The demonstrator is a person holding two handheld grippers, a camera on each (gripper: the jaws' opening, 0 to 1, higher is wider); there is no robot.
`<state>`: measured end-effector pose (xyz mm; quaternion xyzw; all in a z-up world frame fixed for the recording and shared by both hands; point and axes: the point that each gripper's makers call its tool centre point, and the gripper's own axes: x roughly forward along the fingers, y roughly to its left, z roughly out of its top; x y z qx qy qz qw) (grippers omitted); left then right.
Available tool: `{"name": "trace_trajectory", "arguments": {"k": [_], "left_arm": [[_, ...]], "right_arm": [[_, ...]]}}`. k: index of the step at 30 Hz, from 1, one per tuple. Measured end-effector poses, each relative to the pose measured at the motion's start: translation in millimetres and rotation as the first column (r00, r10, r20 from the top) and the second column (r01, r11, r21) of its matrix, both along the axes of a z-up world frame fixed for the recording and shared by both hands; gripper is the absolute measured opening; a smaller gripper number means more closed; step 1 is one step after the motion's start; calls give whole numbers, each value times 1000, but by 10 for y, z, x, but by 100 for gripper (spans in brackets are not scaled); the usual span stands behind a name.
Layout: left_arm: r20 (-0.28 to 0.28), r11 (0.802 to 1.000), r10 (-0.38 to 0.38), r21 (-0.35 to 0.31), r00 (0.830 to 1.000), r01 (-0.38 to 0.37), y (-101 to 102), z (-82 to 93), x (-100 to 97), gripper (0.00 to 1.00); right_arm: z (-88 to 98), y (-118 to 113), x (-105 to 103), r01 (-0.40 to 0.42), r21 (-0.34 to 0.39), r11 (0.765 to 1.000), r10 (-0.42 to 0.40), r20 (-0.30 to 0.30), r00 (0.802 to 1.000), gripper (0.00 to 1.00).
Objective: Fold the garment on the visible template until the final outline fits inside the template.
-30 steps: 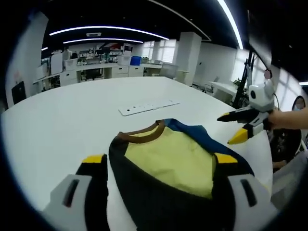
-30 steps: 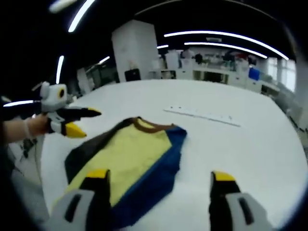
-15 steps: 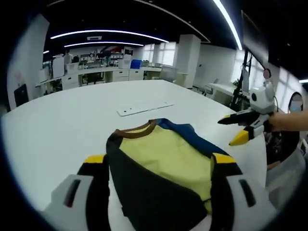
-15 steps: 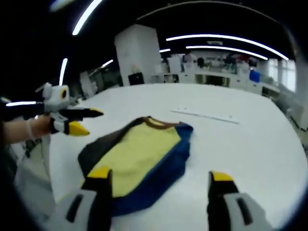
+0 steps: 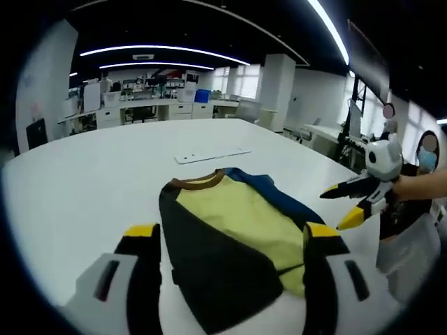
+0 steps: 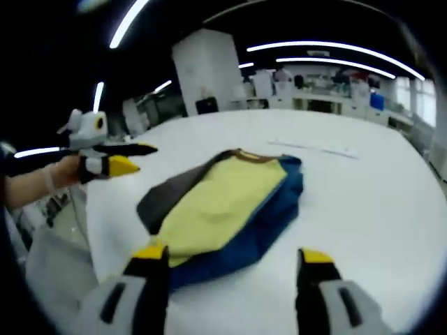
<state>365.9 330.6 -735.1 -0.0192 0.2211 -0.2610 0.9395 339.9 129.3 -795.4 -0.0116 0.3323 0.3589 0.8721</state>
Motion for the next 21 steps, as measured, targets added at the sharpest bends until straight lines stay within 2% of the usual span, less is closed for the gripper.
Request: {"name": "trace_trajectory", "arguments": {"k": [12,15,21], "left_arm": [[7,1000,8,-24,1000,-8,-4,-17,-177,79],[2,1000,10,-29,1000,-10,-15,-36,-229,79],[-5,999,13,-37,1000,-13,17,-57,-236,78]], "right_arm": [[-183,56,-237,52,32,998,-48,-111,993,52],[-247,123,-345,44,39,998,-38,-155,987,44],[-286,199,-390,50,53,997,-40,-179,983,25]]}}
